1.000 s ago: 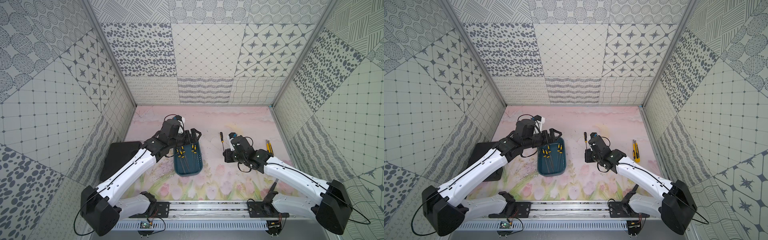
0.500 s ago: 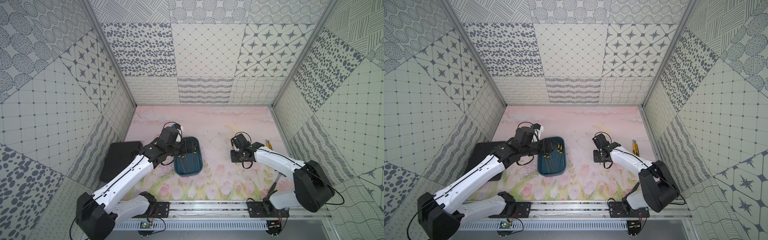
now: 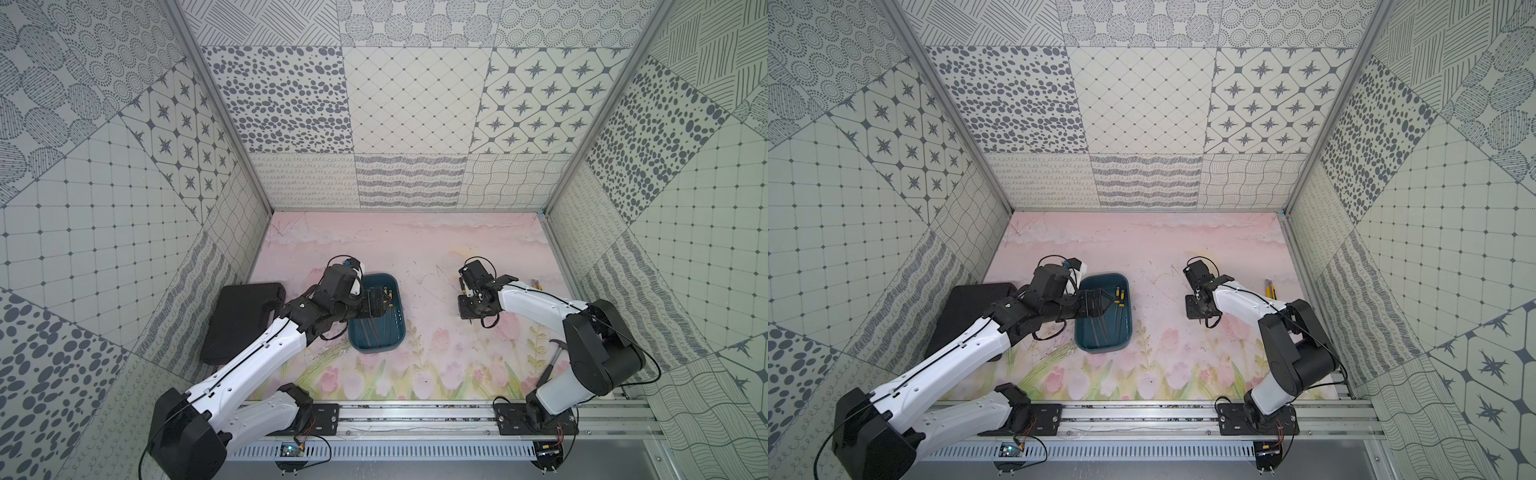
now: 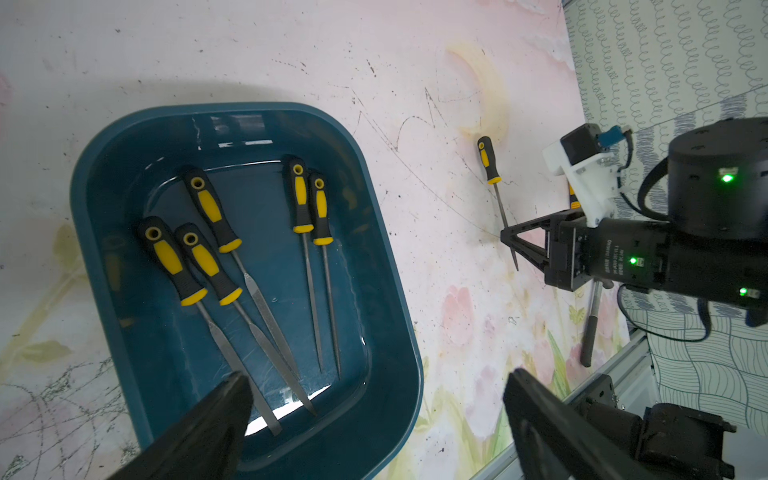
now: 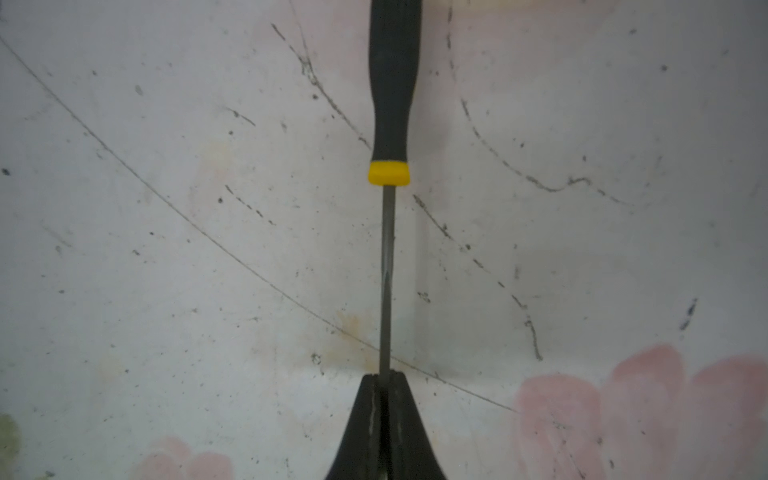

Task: Take the file tool out of the storage box
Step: Place the file tool at the center of the board.

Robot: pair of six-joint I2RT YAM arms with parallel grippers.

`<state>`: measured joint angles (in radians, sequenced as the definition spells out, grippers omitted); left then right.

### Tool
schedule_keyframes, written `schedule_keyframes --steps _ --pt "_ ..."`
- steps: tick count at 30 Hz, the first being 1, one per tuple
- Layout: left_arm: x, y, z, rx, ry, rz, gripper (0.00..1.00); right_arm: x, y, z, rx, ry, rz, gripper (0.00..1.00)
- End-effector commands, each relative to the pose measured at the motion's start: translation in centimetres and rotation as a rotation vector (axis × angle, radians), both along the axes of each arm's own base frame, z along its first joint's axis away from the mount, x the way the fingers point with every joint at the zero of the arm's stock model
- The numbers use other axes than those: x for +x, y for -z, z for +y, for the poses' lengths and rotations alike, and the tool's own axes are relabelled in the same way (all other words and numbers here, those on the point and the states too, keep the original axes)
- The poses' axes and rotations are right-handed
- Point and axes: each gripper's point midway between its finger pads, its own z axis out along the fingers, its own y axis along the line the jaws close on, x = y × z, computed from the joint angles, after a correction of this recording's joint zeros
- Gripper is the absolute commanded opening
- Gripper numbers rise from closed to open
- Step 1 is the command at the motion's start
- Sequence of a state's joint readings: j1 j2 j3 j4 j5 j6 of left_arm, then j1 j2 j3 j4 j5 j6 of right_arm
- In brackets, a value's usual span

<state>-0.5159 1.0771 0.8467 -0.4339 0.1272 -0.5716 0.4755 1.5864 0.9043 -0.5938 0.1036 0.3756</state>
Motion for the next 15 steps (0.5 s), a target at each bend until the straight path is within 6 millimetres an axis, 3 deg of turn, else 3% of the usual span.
schedule_keyframes --steps 1,7,15 --pt "1.0 -2.0 -0.3 0.010 0.029 -0.099 0.99 1.1 -0.4 0.6 0.015 -0.017 -0.023 0.00" --pt "1.1 0.8 -0.8 -0.014 0.016 -0.048 0.99 1.3 0.8 0.6 0.009 -0.010 -0.013 0.01" --pt "1.5 2.3 -0.9 0.022 0.026 -0.012 0.99 0.2 2.6 0.4 0.011 -0.001 0.030 0.06"
